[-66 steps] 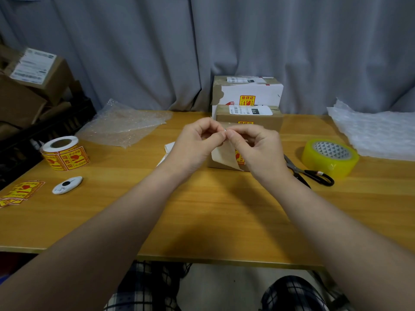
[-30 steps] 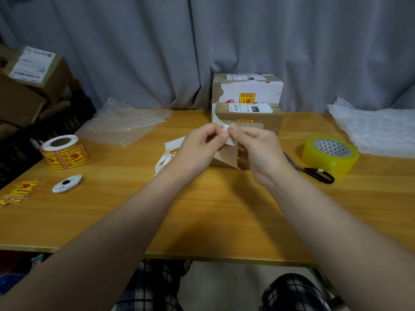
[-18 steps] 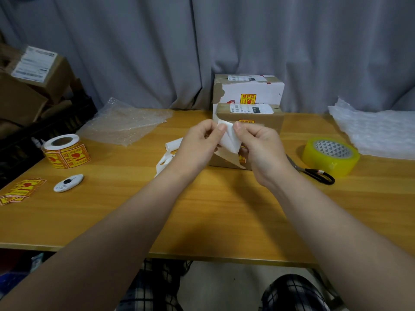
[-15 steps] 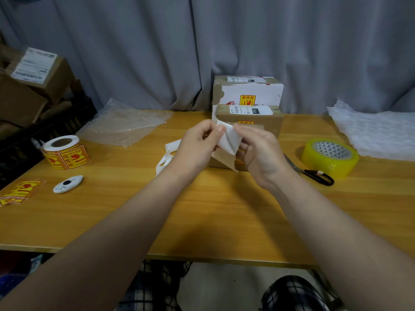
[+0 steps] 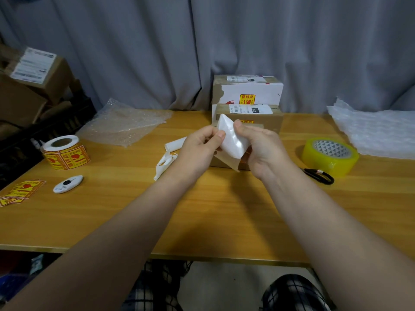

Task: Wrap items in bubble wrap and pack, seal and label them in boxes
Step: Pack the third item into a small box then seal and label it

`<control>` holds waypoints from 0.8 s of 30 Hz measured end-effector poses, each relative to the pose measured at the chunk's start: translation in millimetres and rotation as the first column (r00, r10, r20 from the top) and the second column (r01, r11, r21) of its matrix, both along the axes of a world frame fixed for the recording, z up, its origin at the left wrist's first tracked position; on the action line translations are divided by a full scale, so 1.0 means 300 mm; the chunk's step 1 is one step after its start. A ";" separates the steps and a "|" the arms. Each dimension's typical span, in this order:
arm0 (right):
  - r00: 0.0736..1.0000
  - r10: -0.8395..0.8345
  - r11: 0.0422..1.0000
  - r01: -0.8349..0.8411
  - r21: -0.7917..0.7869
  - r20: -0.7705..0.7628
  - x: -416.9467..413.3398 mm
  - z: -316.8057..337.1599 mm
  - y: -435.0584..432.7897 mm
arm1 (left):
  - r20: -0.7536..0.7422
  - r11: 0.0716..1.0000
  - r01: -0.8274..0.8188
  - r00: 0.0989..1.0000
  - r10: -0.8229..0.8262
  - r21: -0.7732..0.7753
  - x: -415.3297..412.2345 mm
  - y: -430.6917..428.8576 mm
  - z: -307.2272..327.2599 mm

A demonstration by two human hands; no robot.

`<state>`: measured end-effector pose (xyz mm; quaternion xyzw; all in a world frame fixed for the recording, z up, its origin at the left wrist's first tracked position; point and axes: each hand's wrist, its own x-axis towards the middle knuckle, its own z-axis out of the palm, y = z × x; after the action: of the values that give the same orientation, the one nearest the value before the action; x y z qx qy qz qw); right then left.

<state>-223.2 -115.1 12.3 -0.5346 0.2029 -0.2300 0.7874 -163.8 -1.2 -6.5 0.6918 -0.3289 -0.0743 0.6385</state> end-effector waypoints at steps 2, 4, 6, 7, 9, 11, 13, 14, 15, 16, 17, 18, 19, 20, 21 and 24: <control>0.999 -0.041 0.997 0.042 0.063 -0.016 0.010 -0.004 -0.004 | -0.053 1.000 -0.011 0.999 0.010 -0.013 0.000 -0.001 -0.009; 0.996 -0.078 0.991 0.082 0.109 -0.039 0.017 -0.008 -0.008 | -0.084 1.000 -0.025 0.996 0.024 -0.016 0.003 0.002 -0.015; 0.991 -0.127 0.981 0.132 0.145 -0.046 0.022 -0.005 -0.011 | -0.101 0.998 -0.057 0.993 0.055 -0.010 0.008 0.006 -0.022; 0.989 -0.145 0.975 0.150 0.164 -0.043 0.021 -0.002 -0.010 | -0.108 0.997 -0.074 0.991 0.073 -0.005 0.011 0.008 -0.025; 0.985 -0.169 0.965 0.174 0.195 -0.040 0.019 0.002 -0.011 | -0.126 0.994 -0.108 0.986 0.107 0.002 0.016 0.008 -0.031; 0.980 -0.191 0.956 0.198 0.218 -0.053 0.016 0.006 -0.013 | -0.133 0.990 -0.142 0.981 0.141 0.005 0.023 0.009 -0.039; 0.972 -0.227 0.941 0.235 0.243 -0.058 0.014 0.009 -0.017 | -0.131 0.984 -0.176 0.975 0.178 0.024 0.038 0.015 -0.051; 0.968 -0.244 0.935 0.251 0.249 -0.060 0.012 0.010 -0.020 | -0.132 0.980 -0.193 0.972 0.197 0.040 0.046 0.020 -0.057; 0.964 -0.258 0.930 0.265 0.253 -0.060 0.009 0.012 -0.022 | -0.130 0.976 -0.208 0.968 0.214 0.058 0.055 0.026 -0.063; 0.960 -0.274 0.925 0.280 0.257 -0.060 0.005 0.013 -0.023 | -0.127 0.973 -0.220 0.965 0.228 0.072 0.063 0.033 -0.069; 0.955 -0.290 0.919 0.296 0.260 -0.061 0.001 0.014 -0.023 | -0.127 0.969 -0.230 0.963 0.239 0.087 0.069 0.039 -0.073; 0.950 -0.306 0.913 0.311 0.262 -0.061 -0.002 0.014 -0.024 | -0.128 0.965 -0.240 0.959 0.252 0.102 0.074 0.044 -0.077; 0.945 -0.321 0.908 0.325 0.265 -0.057 -0.005 0.014 -0.022 | -0.129 0.962 -0.249 0.956 0.263 0.113 0.078 0.048 -0.081; 0.941 -0.335 0.904 0.336 0.266 -0.049 -0.007 0.015 -0.019 | -0.126 0.958 -0.260 0.953 0.275 0.121 0.083 0.053 -0.085; 0.935 -0.352 0.899 0.350 0.263 -0.042 -0.009 0.016 -0.016 | -0.121 0.954 -0.271 0.951 0.286 0.127 0.089 0.057 -0.089; 0.908 -0.418 0.881 0.410 0.236 -0.018 -0.015 0.023 -0.020 | -0.130 0.937 -0.319 0.932 0.337 0.141 0.116 0.083 -0.104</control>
<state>-227.7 -121.1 19.1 -0.3783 0.3251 -0.3762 0.7808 -128.9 23.7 -37.6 0.7656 -0.1539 -0.0381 0.6234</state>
